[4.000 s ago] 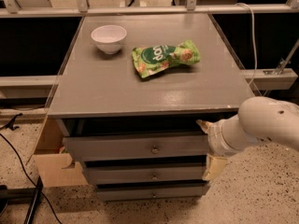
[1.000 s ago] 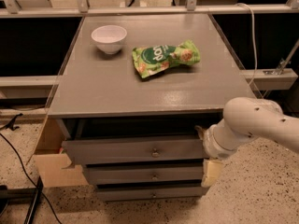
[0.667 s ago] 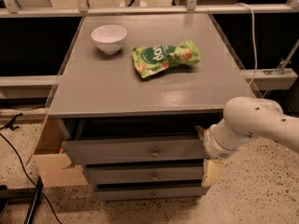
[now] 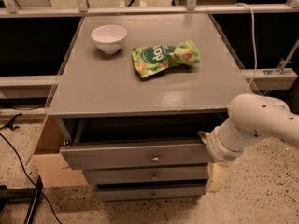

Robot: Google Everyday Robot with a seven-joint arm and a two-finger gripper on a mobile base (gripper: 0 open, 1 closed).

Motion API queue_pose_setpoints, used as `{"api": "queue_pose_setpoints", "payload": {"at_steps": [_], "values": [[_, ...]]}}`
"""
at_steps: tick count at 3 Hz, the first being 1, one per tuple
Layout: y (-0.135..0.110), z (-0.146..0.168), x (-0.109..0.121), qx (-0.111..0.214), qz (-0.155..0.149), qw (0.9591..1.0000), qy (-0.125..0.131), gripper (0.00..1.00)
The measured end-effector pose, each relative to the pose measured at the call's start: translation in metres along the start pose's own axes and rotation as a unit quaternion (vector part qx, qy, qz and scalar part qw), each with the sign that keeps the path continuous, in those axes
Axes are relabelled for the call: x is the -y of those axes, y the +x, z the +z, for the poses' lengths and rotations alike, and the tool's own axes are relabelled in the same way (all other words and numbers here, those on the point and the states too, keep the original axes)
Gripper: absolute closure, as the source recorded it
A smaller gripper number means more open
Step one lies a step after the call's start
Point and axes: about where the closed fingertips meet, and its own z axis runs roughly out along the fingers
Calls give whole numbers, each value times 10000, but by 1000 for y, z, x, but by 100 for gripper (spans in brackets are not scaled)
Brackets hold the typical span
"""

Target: Open top drawer

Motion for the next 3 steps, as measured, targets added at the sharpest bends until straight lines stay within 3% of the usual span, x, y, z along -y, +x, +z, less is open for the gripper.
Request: {"api": "queue_pose_setpoints", "payload": {"at_steps": [1,2,3], "values": [[4,-10,-12,207,135,9993,-281,0],[5,-31,-35,694,374,9941,-742,0],[-5,-54,-68,1419,509,9795,-1338,0]]}}
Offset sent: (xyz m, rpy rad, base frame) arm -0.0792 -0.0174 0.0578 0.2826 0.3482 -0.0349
